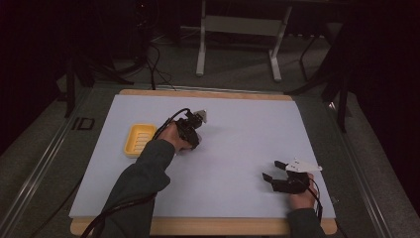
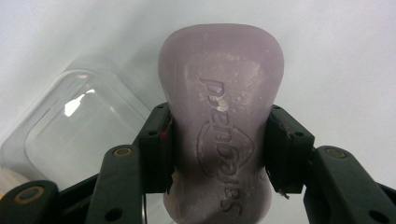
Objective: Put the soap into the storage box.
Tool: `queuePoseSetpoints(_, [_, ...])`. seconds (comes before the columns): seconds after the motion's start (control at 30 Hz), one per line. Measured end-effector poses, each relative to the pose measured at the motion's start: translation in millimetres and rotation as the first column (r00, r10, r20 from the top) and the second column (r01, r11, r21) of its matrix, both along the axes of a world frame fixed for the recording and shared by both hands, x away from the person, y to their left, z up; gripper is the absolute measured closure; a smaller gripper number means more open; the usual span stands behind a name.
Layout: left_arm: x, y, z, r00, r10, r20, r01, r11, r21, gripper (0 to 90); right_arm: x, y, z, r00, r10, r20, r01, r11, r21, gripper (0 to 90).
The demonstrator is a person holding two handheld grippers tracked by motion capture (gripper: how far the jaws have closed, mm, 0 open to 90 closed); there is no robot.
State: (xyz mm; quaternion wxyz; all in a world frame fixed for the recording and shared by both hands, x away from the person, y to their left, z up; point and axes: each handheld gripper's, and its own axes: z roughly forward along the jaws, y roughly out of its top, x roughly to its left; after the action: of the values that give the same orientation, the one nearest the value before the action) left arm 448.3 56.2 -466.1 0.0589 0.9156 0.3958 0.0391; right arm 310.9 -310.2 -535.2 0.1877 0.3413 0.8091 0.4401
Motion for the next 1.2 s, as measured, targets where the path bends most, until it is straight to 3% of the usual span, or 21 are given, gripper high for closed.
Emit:
queuePoseSetpoints(0.53, [-0.4,24.3,1.3,0.9986,0.05,0.018,-0.05,0.9987,-0.003,50.2,-0.1,0.0,0.0,1.0,0.001,0.001,-0.001,1.0,-0.002,26.7])
queuePoseSetpoints(0.77, [-0.3,32.8,8.4,0.9973,0.068,0.029,-0.067,0.9975,-0.023,50.2,-0.1,0.0,0.0,1.0,0.001,0.002,-0.001,1.0,-0.001,26.7])
queuePoseSetpoints(1.2, [-1.3,48.3,18.1,0.9946,0.097,0.038,-0.096,0.9952,-0.02,50.1,-0.1,0.0,0.0,1.0,0.001,0.002,-0.001,1.0,-0.002,26.7])
